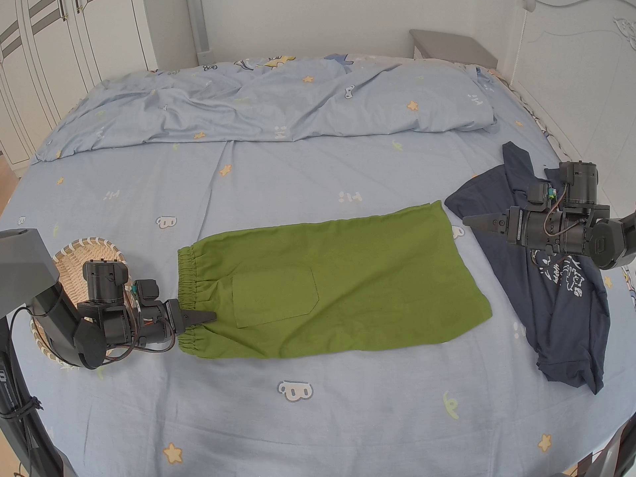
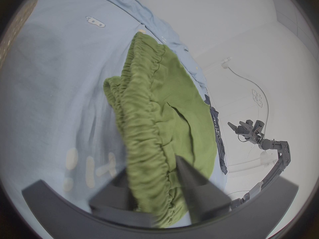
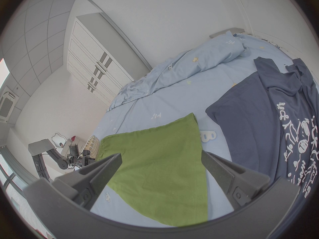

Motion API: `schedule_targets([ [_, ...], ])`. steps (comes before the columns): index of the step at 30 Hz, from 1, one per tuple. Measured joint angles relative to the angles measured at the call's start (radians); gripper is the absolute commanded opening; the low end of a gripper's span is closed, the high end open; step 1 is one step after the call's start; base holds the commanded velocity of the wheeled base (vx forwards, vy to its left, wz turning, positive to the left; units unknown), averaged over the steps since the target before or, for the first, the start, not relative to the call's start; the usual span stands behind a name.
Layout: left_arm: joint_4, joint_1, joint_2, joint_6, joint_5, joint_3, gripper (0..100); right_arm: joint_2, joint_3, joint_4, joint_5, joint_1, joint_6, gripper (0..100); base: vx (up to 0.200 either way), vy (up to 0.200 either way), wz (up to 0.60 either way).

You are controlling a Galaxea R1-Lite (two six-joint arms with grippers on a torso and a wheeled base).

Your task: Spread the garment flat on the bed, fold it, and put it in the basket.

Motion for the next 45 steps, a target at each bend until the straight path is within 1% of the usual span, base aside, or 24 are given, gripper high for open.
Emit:
schedule_targets([
  [7, -0.024, 0.000, 0.007, -0.016, -0.002, -0.011, 0, 0.025, -0.015, 0.001, -0.002, -0.005, 0.001, 100, 0.000, 0.000, 0.00],
  [10, -0.024, 0.000, 0.009, -0.041, -0.003, -0.020, 0, 0.043, -0.024, 0.002, -0.004, -0.008, 0.001, 100, 0.000, 0.000, 0.00],
  [17, -0.024, 0.006, 0.003, -0.076, -0.012, -0.031, 0, 0.172, -0.092, 0.009, -0.010, -0.031, 0.000, 100, 0.000, 0.000, 0.00],
  [26, -0.024, 0.007, -0.004, -0.084, -0.014, -0.034, 0, 0.305, -0.151, 0.020, -0.013, -0.040, -0.009, 100, 0.000, 0.000, 0.00],
  [30, -0.024, 0.007, -0.007, -0.084, -0.013, -0.034, 0, 0.331, -0.153, 0.023, -0.014, -0.030, -0.038, 100, 0.000, 0.000, 0.00],
  [39, -0.026, 0.011, -0.009, -0.083, -0.013, -0.037, 0, 0.341, -0.130, 0.033, -0.005, -0.020, -0.048, 100, 0.000, 0.000, 0.00],
  [45, -0.026, 0.009, -0.009, -0.083, -0.013, -0.039, 0, 0.330, -0.091, 0.037, -0.003, -0.002, -0.077, 100, 0.000, 0.000, 0.00],
])
